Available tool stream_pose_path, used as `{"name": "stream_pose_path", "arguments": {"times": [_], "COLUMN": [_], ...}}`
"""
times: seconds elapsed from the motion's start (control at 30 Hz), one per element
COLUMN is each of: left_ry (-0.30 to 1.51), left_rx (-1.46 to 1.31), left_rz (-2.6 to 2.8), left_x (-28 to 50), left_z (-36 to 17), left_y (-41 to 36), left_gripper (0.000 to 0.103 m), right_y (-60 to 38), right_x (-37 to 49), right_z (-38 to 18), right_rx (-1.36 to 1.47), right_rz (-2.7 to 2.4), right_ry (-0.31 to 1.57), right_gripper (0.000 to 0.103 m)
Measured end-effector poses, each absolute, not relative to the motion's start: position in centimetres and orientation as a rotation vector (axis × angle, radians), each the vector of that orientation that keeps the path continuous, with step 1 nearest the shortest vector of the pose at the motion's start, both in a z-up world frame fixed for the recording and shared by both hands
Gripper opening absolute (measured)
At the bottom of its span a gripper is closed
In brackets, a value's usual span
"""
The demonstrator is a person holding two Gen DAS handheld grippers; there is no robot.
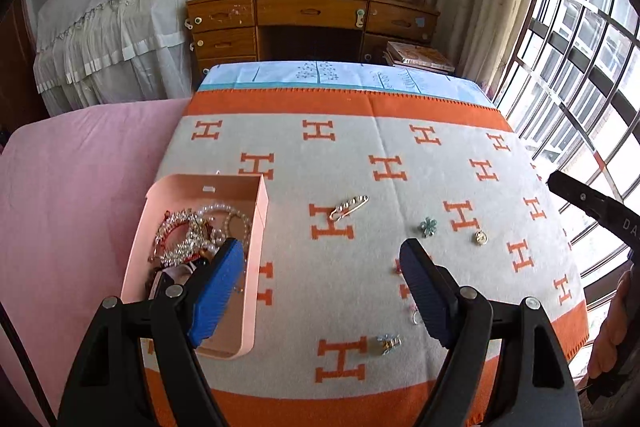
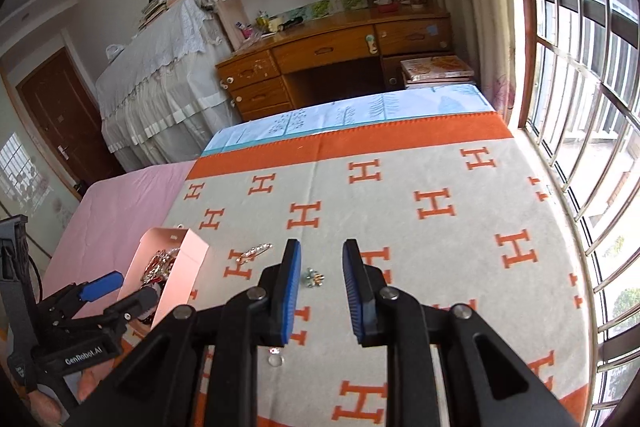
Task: Organize jewelry
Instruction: 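Lower the right tool onto the gold round pendant and close it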
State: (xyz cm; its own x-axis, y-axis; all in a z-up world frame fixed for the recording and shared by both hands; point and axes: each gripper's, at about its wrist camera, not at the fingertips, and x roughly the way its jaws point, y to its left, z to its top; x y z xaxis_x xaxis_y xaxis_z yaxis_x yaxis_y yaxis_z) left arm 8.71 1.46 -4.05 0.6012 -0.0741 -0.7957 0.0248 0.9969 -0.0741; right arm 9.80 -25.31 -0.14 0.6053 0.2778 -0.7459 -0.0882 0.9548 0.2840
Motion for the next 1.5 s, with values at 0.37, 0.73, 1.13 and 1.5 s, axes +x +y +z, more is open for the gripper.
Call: {"name": "stream_pose_path", "arguments": {"times": [0.37,0.73,1.13,1.5], "left_ry": [1.020,1.139,1.149,1.213], "left_rx": [-0.098,-0.056,-0.009,0.091], "left_rz": [-0.120,-0.150,-0.143,-0.186], "left_x": [13.5,16.6,17.5,21.3], "left_z": [-4.5,-8.2,-9.9,-11.0], "left_y": [-0.6,-2.1,-2.9,-2.9], "left_gripper": [0.079,0.075,0.074,0.064], "right_y": [-30.0,-29.8,-25.4,-23.8], "right_x": [11.2,12.2,12.2,12.1], "right_z": [-2.3,-5.6,-10.9,-12.4], "right_rx": [0.320,0.296,-0.004,-0.158], "right_rz": [0.156,0.185,0.241,0.254], "right_ry": [0.965,1.060,1.151,1.114], "right_gripper": [0.037,0.037,0.037,0.023]}}
